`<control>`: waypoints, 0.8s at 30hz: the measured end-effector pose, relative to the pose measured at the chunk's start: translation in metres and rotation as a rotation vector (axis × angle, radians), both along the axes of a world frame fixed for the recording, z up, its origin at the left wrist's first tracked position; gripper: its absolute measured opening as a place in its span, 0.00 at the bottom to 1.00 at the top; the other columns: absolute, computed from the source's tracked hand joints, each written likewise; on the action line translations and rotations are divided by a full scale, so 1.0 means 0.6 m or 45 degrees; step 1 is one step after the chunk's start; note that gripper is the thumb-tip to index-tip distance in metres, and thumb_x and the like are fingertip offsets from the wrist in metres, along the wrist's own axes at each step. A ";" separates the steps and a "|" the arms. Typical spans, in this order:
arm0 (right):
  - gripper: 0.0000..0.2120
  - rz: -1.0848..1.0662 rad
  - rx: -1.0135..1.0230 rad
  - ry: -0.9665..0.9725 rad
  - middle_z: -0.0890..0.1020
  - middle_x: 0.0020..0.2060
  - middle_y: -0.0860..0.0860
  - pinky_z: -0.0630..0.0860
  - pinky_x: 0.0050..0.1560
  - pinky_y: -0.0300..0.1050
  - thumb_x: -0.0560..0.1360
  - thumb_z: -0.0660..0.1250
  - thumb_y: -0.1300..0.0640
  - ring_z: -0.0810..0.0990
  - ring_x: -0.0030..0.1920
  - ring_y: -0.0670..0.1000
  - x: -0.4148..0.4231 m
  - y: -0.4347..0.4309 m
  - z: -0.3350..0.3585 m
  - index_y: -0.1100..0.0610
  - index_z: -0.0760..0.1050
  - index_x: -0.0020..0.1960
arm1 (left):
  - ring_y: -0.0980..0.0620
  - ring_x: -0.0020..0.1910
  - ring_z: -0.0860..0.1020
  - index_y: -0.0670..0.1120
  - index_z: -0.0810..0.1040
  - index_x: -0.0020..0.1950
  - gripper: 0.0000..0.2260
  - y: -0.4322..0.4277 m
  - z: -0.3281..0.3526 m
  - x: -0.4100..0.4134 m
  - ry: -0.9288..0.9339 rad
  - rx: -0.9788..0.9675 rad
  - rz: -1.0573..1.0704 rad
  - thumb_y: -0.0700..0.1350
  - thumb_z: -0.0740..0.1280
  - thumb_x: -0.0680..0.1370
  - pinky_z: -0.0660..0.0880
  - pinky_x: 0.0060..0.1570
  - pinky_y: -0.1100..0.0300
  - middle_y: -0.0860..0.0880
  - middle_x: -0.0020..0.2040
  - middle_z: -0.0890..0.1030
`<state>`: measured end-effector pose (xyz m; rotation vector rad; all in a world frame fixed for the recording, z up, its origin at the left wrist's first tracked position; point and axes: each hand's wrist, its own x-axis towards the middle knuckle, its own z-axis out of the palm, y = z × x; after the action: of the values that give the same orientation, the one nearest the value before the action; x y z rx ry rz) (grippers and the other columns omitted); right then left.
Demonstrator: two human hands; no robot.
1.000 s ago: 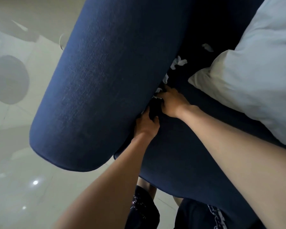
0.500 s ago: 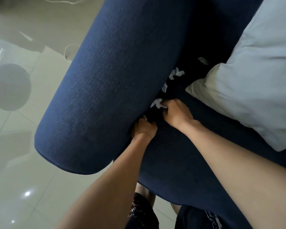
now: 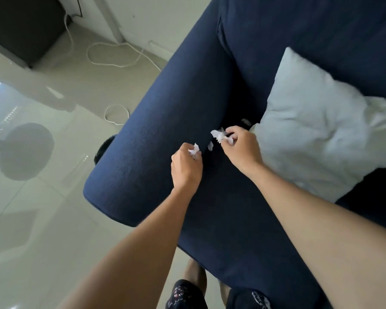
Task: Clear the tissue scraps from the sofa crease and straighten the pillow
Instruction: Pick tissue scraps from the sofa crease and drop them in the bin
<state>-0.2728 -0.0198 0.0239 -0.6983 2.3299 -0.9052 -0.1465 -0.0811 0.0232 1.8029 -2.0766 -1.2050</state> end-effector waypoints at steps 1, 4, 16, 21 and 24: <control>0.09 0.002 -0.023 0.024 0.82 0.36 0.53 0.77 0.41 0.49 0.75 0.63 0.57 0.79 0.38 0.53 -0.007 -0.007 0.023 0.60 0.79 0.49 | 0.50 0.37 0.77 0.45 0.78 0.53 0.08 -0.009 0.023 -0.004 0.036 -0.018 0.014 0.46 0.63 0.79 0.72 0.35 0.57 0.46 0.42 0.81; 0.10 0.022 -0.075 0.092 0.82 0.33 0.54 0.77 0.39 0.52 0.72 0.61 0.57 0.78 0.36 0.57 -0.022 -0.036 0.084 0.59 0.79 0.40 | 0.43 0.31 0.70 0.40 0.75 0.40 0.10 -0.042 0.081 -0.011 0.115 -0.111 0.039 0.43 0.61 0.78 0.71 0.34 0.53 0.43 0.32 0.74; 0.09 0.271 -0.123 0.047 0.82 0.38 0.48 0.75 0.38 0.43 0.75 0.63 0.58 0.79 0.38 0.51 0.056 -0.220 0.115 0.57 0.82 0.46 | 0.49 0.28 0.64 0.39 0.72 0.32 0.17 -0.217 0.111 0.088 0.181 -0.149 0.171 0.47 0.63 0.77 0.63 0.31 0.58 0.48 0.27 0.70; 0.09 0.325 -0.089 -0.022 0.78 0.35 0.46 0.68 0.35 0.39 0.75 0.63 0.57 0.75 0.36 0.50 0.131 -0.322 0.097 0.56 0.81 0.45 | 0.49 0.27 0.60 0.41 0.67 0.28 0.20 -0.309 0.095 0.197 0.100 -0.142 0.340 0.48 0.63 0.78 0.59 0.29 0.55 0.49 0.25 0.65; 0.09 0.412 -0.052 -0.036 0.79 0.36 0.46 0.70 0.36 0.40 0.75 0.63 0.57 0.77 0.39 0.50 0.190 -0.384 0.087 0.55 0.82 0.48 | 0.47 0.28 0.64 0.36 0.73 0.32 0.20 -0.356 0.081 0.262 0.037 -0.145 0.404 0.48 0.63 0.79 0.61 0.30 0.55 0.47 0.26 0.70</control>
<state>-0.1586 -0.2500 0.0760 -1.0366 2.0969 -0.8093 0.0107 -0.2945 0.0718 1.9533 -1.7196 -1.0005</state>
